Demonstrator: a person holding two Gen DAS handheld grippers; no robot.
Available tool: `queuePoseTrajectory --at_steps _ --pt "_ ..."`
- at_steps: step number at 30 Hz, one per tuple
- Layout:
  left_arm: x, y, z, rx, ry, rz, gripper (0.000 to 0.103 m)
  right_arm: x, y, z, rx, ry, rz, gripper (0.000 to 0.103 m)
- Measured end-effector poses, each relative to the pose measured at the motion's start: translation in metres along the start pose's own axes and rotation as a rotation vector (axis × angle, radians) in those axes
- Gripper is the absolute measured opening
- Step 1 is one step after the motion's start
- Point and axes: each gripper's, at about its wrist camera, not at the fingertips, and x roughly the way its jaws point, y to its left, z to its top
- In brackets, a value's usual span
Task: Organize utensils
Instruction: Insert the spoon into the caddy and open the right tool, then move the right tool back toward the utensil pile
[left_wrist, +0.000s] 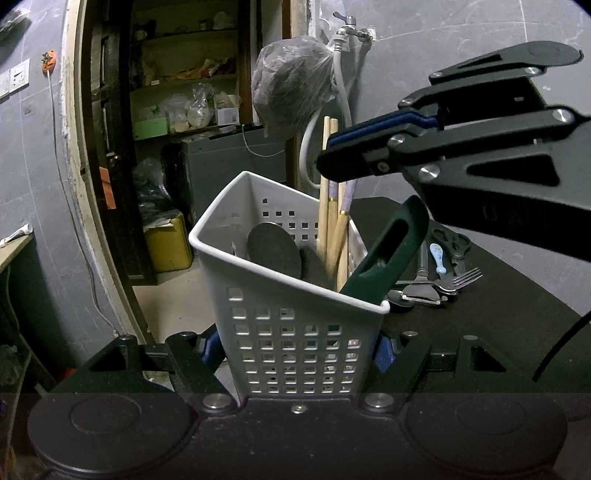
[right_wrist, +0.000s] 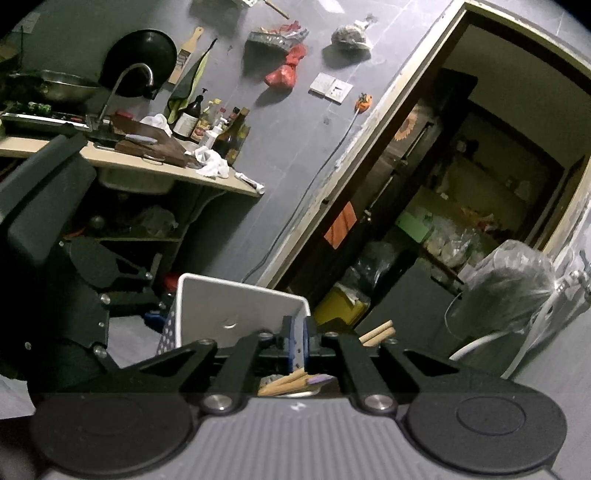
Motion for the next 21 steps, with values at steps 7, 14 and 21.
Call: queuePoseTrajectory --at_steps 7,14,21 --pt "-0.001 0.001 0.0 -0.001 0.0 0.0 0.077 -0.008 -0.005 0.0 0.052 -0.024 -0.028 0.045" --pt "0.0 0.001 0.0 -0.001 0.0 0.0 0.077 -0.024 -0.018 -0.008 0.119 -0.05 -0.133 0.093" --pt "0.0 0.001 0.0 0.002 0.001 0.002 0.077 -0.04 -0.035 -0.031 0.216 -0.027 -0.276 0.103"
